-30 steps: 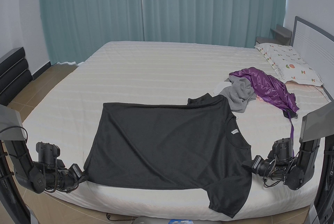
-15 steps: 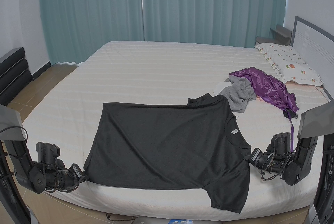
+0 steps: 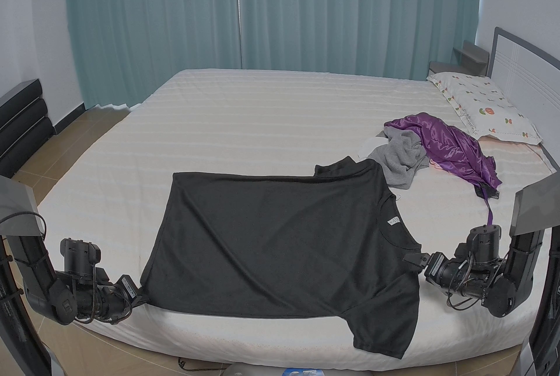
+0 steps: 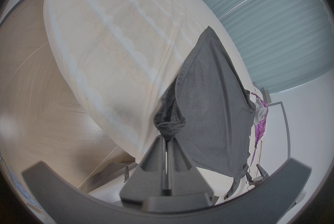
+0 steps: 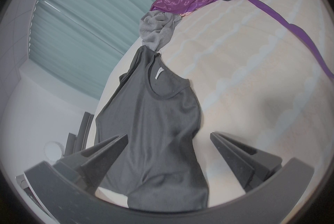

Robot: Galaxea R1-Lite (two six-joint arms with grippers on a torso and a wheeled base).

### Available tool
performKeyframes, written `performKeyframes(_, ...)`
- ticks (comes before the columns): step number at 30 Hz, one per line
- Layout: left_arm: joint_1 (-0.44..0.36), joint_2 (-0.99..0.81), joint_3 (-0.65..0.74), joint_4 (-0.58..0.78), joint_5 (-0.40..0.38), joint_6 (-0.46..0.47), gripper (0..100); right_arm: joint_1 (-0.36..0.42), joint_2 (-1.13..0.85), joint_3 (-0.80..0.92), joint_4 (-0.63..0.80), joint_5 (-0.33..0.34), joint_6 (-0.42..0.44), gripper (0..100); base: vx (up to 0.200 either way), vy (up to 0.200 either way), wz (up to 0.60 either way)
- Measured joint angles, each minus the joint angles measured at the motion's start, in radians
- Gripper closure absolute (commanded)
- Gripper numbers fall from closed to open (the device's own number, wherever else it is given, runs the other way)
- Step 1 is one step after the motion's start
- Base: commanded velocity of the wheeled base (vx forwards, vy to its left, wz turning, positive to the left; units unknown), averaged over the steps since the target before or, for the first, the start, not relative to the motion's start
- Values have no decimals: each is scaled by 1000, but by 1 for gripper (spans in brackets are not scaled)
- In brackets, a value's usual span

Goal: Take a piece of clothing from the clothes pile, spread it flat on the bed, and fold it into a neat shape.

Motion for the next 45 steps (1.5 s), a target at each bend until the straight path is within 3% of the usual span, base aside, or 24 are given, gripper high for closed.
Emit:
performKeyframes(7, 0, 0, 0, 0, 0, 1, 100, -4, -47, 139, -30, 152, -111, 0, 0, 0, 0)
performKeyframes(12, -1, 0, 1, 0, 0, 1, 100, 5, 0, 195, -110, 193, -171, 0, 0, 0, 0)
performKeyframes(16, -1, 0, 2, 0, 0, 2, 100, 23, 62, 206, -183, 193, -181, 0, 0, 0, 0)
performKeyframes(25, -1, 0, 3, 0, 0, 2, 100, 50, 109, 210, -191, 192, -139, 0, 0, 0, 0)
performKeyframes(33, -1, 0, 3, 0, 0, 1, 100, 76, 104, 210, -175, 115, -126, 0, 0, 0, 0)
performKeyframes(44, -1, 0, 3, 0, 0, 0, 100, 107, 94, 211, -157, 107, -121, 0, 0, 0, 0)
performKeyframes(45, -1, 0, 3, 0, 0, 0, 100, 109, 95, 211, -158, 107, -121, 100, 0, 0, 0)
